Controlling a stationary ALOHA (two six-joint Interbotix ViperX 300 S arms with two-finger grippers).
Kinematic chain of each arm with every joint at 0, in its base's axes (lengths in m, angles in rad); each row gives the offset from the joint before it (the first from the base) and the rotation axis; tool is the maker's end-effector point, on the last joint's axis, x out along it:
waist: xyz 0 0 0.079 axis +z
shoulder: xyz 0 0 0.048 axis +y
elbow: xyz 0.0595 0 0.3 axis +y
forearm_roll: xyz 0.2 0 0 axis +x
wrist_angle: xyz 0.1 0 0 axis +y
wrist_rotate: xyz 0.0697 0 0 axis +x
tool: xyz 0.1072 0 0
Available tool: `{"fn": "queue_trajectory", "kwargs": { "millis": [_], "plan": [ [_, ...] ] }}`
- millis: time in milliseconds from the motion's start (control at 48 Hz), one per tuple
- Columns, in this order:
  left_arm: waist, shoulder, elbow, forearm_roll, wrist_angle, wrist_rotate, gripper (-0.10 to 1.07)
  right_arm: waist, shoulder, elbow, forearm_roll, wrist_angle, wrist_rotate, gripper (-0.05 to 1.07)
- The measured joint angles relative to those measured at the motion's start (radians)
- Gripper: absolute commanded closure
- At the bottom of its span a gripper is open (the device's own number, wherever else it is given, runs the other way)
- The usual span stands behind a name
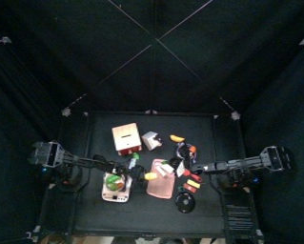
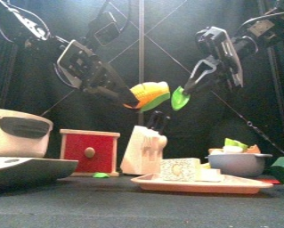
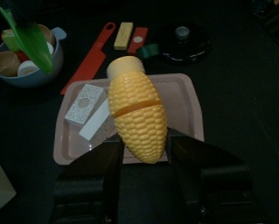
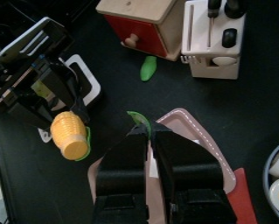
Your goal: Peel corn husk
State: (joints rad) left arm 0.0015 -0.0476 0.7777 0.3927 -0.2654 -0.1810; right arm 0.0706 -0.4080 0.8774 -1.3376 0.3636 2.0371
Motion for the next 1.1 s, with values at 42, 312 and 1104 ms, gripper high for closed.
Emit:
{"fn": "queue_trajectory", "kwargs": {
  "millis": [42,312,1104],
  "plan": [
    [0.002,0.0,0.0,0.0,0.0,0.0,0.36,0.002,0.0,0.0,0.002,-0.005,0.0,0.88],
    [0.011,-0.002,-0.002,-0.002,-0.005,-0.002,0.36,0.011,0.0,0.002,0.043,-0.011,-0.005,0.88],
    [0.034,-0.003,-0.002,-0.083,-0.051,-0.002,0.36,0.135,-0.087,0.239,0.618,-0.043,-0.006,0.38]
  ]
}}
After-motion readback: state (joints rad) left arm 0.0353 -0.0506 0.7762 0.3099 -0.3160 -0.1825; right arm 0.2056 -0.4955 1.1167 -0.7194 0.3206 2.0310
